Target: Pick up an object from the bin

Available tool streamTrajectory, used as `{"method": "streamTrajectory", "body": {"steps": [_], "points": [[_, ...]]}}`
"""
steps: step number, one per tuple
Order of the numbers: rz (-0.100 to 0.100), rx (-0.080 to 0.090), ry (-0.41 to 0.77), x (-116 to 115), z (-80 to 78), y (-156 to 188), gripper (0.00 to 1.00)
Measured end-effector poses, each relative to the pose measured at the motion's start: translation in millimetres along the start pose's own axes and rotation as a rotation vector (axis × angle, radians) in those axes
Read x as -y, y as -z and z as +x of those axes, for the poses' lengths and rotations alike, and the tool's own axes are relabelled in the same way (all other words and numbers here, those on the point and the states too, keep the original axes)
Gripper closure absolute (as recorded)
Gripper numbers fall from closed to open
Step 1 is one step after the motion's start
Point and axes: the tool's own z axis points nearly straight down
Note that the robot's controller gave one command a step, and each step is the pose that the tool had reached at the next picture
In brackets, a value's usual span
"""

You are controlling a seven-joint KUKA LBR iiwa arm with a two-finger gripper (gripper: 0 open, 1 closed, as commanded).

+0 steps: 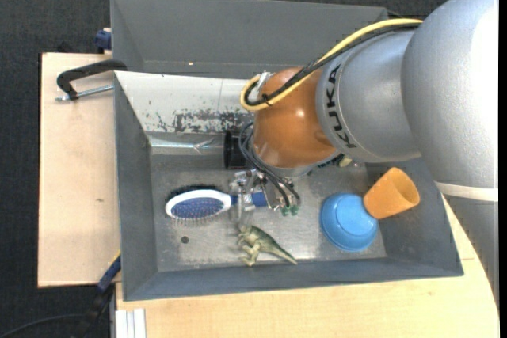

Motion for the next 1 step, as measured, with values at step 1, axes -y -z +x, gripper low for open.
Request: {"method": "streamTrajectory", "body": {"steps": [1], "points": [[0.002, 0.011, -0.02, 9.5, -27.2, 225.5, 1.0]]}}
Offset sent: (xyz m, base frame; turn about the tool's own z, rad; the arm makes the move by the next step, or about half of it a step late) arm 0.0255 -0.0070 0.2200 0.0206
